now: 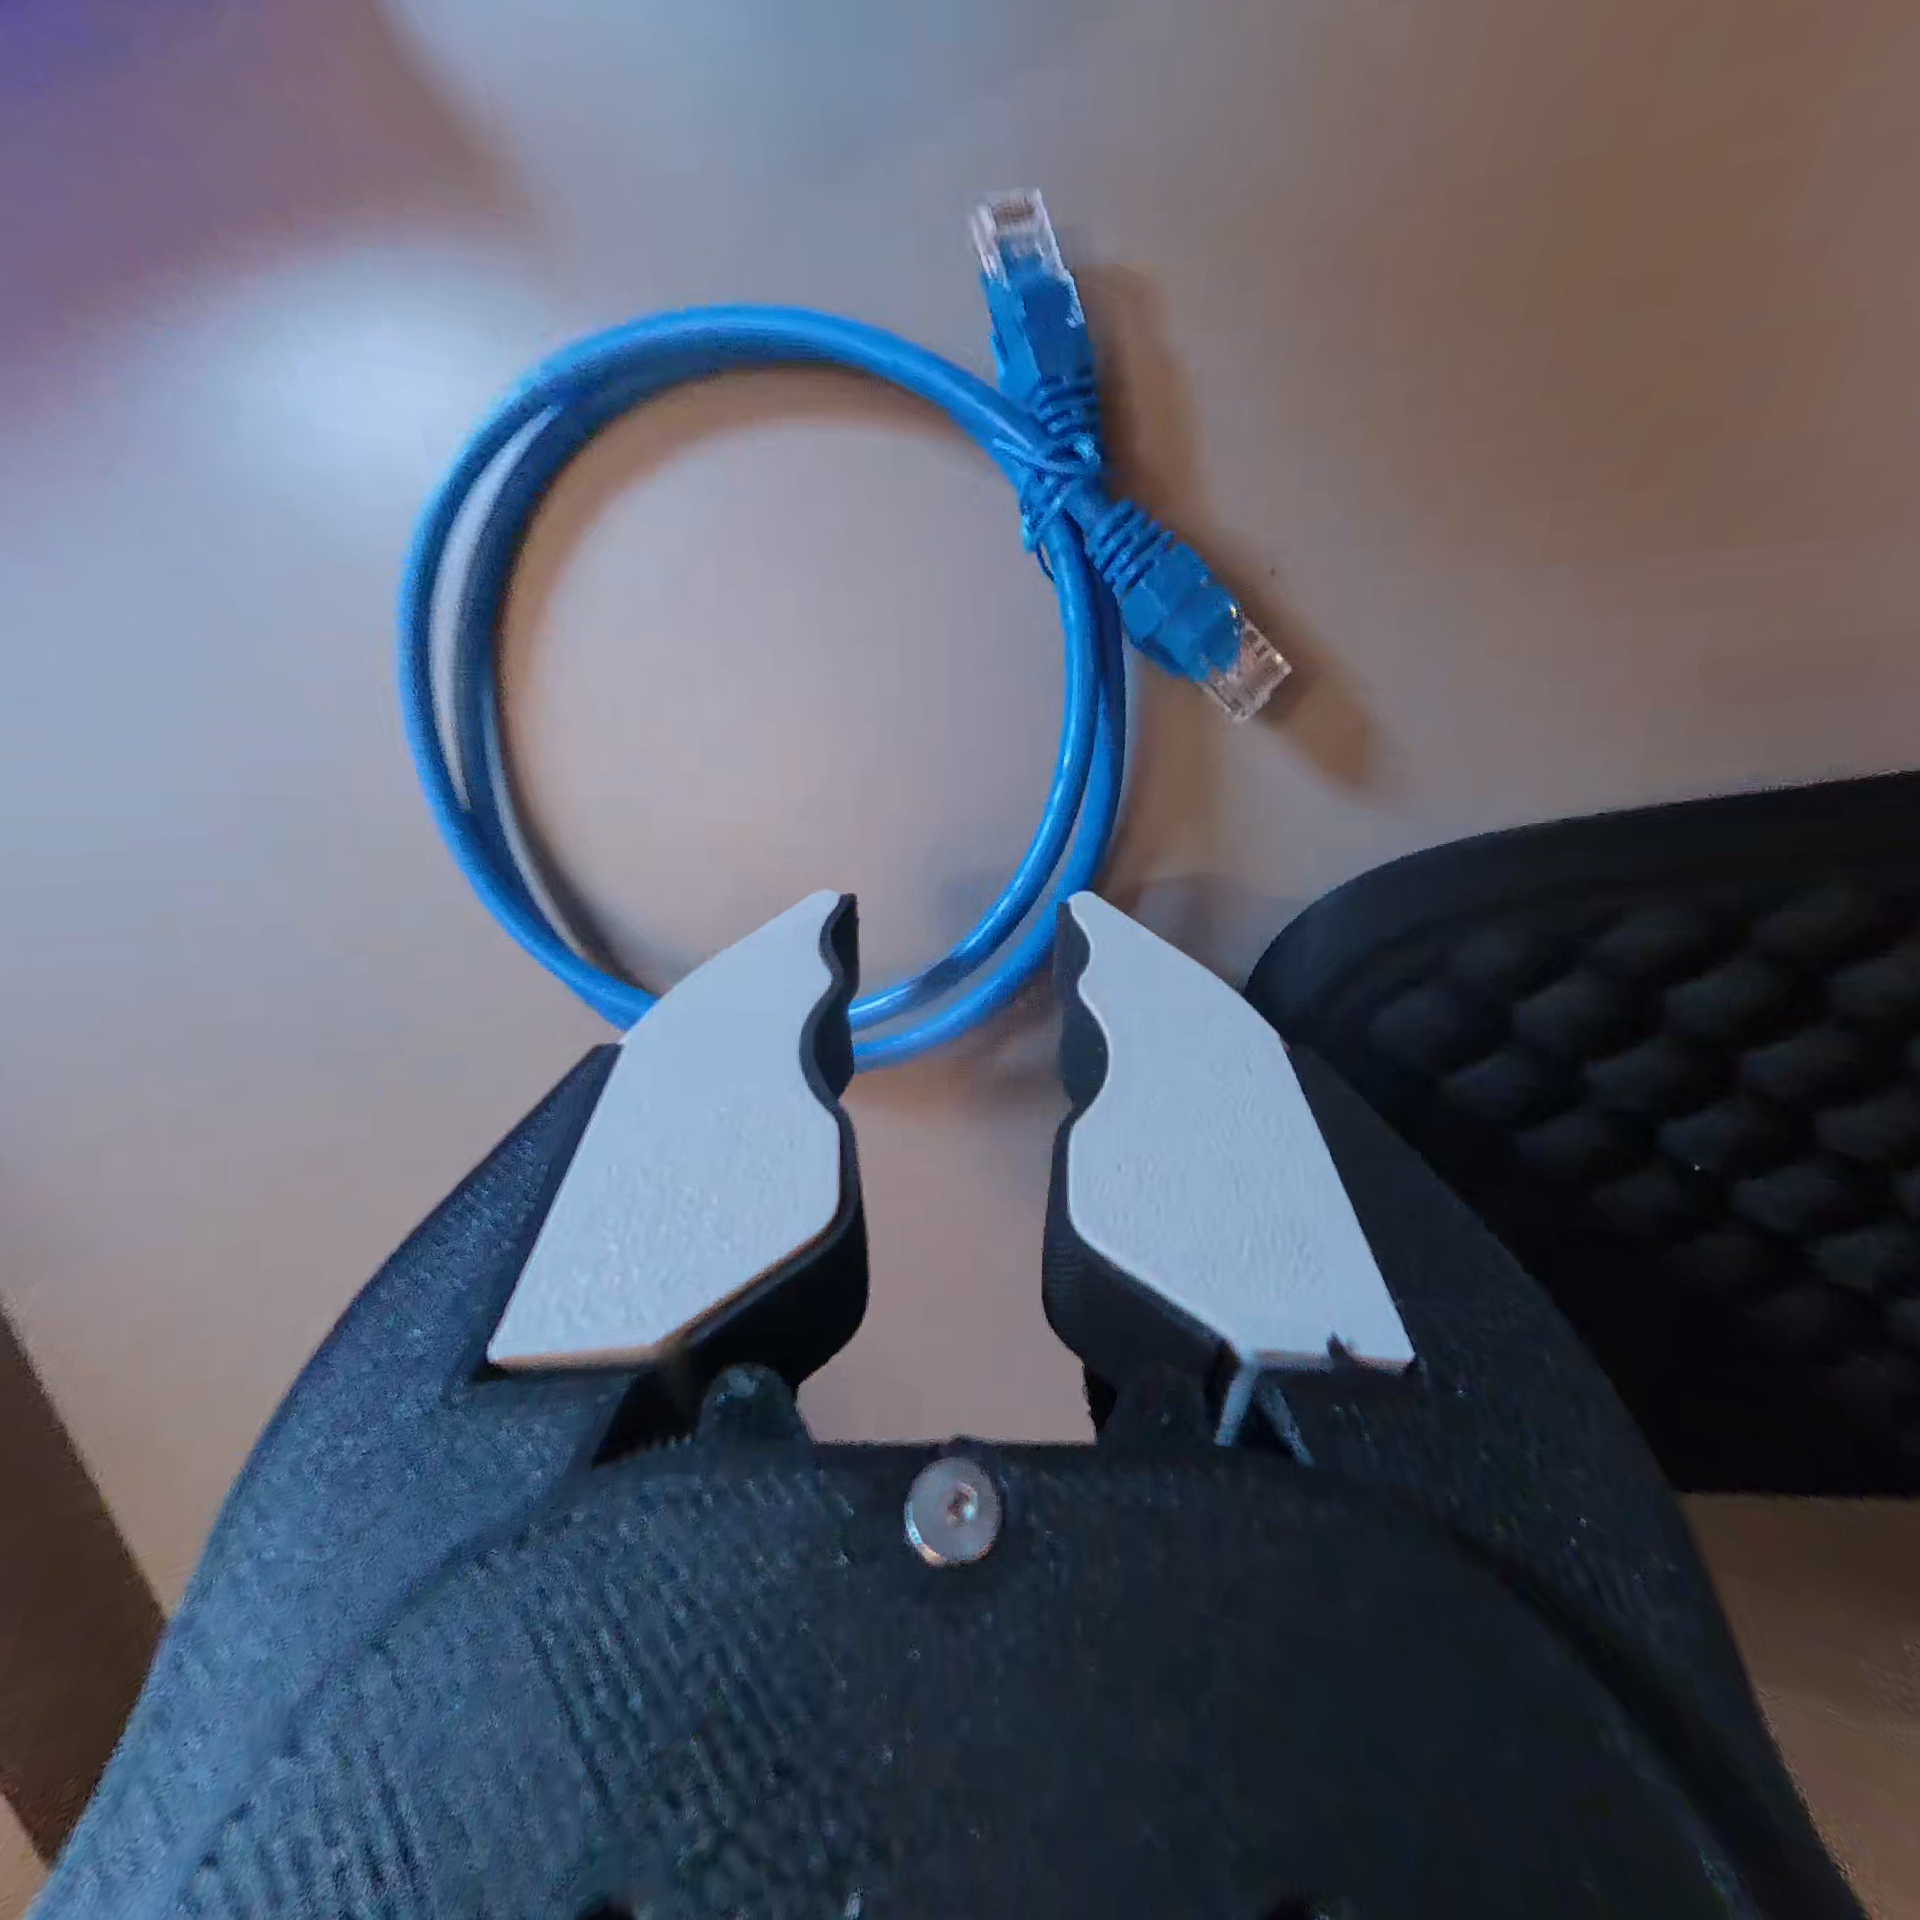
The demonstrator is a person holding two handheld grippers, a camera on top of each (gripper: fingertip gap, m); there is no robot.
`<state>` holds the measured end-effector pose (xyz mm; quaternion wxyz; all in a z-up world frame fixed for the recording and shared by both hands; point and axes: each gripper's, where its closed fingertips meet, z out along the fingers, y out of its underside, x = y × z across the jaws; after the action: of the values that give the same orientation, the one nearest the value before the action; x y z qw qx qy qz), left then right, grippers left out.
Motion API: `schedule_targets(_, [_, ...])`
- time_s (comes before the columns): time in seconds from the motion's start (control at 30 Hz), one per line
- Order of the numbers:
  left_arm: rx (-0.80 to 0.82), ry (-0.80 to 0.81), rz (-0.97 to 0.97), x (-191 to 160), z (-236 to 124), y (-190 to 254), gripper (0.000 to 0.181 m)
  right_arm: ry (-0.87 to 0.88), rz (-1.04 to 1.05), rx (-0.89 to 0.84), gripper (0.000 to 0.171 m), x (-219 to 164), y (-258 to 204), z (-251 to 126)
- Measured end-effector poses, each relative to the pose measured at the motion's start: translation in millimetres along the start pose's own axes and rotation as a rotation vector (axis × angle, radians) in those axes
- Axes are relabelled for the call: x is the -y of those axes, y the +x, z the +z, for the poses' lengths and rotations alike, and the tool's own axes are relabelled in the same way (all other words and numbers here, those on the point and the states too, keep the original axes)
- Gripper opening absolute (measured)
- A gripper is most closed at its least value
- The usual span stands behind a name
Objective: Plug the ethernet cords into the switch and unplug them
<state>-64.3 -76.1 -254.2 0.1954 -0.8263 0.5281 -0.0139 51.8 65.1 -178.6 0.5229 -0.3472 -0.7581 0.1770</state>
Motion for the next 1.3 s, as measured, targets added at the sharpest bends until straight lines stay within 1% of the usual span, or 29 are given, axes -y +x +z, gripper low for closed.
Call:
schedule_targets(0.07, [-0.055, -0.025, 0.024, -4.9, 7.9, 3.9, 0.039, -0.001, -0.001, 0.003, 0.022, 0.1, -1.2, 0.0])
schedule_targets(0.13, [-0.094, -0.050, 0.052, -6.0, 13.0, 8.0, 0.038, 0.000, 0.003, 0.002, 0.022, 0.1, -1.0, -0.4])
schedule_targets(0.23, [-0.119, -0.077, 0.064, -2.4, 18.7, 12.0, 0.029, 0.000, 0.010, 0.001, 0.022, -0.8, -0.1, -0.8])
schedule_targets(0.3, [-0.116, -0.076, 0.061, 0.8, 20.4, 13.1, 0.013, 0.001, 0.014, 0.003, 0.022, -1.4, -0.3, -0.7])
schedule_targets(0.4, [-0.098, -0.012, 0.060, 12.5, 16.7, 14.6, 0.007, -0.001, 0.010, 0.002, 0.022, -2.0, -0.5, -0.9])
schedule_targets(0.5, [-0.127, 0.140, 0.018, 36.7, -5.7, 23.0, 0.006, -0.008, 0.019, -0.024, 0.022, -2.6, 5.5, -3.2])
schedule_targets(0.57, [-0.181, 0.293, 0.008, 58.1, -33.4, 34.3, 0.006, -0.002, 0.035, -0.044, 0.022, -2.6, 11.7, -6.2])
schedule_targets(0.63, [-0.298, 0.524, 0.000, 86.1, -75.5, 53.1, 0.006, 0.013, 0.059, -0.054, 0.022, -1.8, 17.1, -9.8])
schedule_targets(0.67, [-0.389, 0.644, -0.007, 96.9, -99.9, 64.3, 0.006, 0.019, 0.071, -0.059, 0.022, -1.6, 19.5, -11.4])
schedule_targets(0.7, [-0.474, 0.752, -0.022, 102.9, -121.9, 71.6, 0.006, 0.024, 0.081, -0.064, 0.022, -1.3, 21.6, -12.7])
schedule_targets(0.73, [-0.527, 0.833, -0.060, 104.6, -136.5, 71.2, 0.008, 0.027, 0.090, -0.067, 0.022, -1.2, 23.3, -13.5])
schedule_targets(0.77, [-0.551, 0.876, -0.119, 101.7, -140.4, 64.5, 0.011, 0.029, 0.099, -0.071, 0.022, -1.0, 24.5, -14.0])
schedule_targets(0.8, [-0.543, 0.879, -0.206, 95.1, -133.5, 52.0, 0.015, 0.028, 0.107, -0.073, 0.022, -1.1, 25.3, -14.1])
schedule_targets(0.83, [-0.515, 0.859, -0.323, 86.0, -119.3, 35.1, 0.018, 0.025, 0.112, -0.075, 0.022, -1.4, 25.7, -13.8])
schedule_targets(0.9, [-0.472, 0.785, -0.626, 61.2, -83.9, 0.7, 0.020, 0.014, 0.117, -0.081, 0.022, -3.1, 26.5, -13.5])
schedule_targets(0.93, [-0.472, 0.771, -0.755, 49.8, -71.9, -12.4, 0.024, 0.008, 0.120, -0.086, 0.022, -4.2, 27.1, -13.2])
schedule_targets(0.97, [-0.440, 0.762, -0.849, 38.5, -62.6, -25.4, 0.020, 0.003, 0.123, -0.089, 0.022, -5.5, 27.9, -13.0])
schedule_targets(1.0, [-0.354, 0.720, -0.902, 24.3, -52.2, -37.9, 0.022, 0.001, 0.127, -0.090, 0.022, -6.5, 28.5, -12.7])
schedule_targets(1.1, [-0.121, 0.586, -0.919, -5.1, -39.9, -60.5, 0.030, -0.012, 0.146, -0.098, 0.022, -11.4, 31.5, -11.1])
schedule_targets(1.13, [-0.043, 0.525, -0.911, -13.8, -37.9, -66.5, 0.031, -0.014, 0.150, -0.097, 0.022, -12.8, 32.0, -10.4])
schedule_targets(1.23, [0.240, 0.282, -0.793, -39.9, -39.9, -84.9, 0.032, -0.015, 0.165, -0.087, 0.022, -15.7, 31.4, -8.3])
schedule_targets(1.3, [0.357, 0.170, -0.688, -41.9, -46.0, -95.6, 0.033, -0.018, 0.165, -0.087, 0.022, -16.1, 31.1, -7.4])
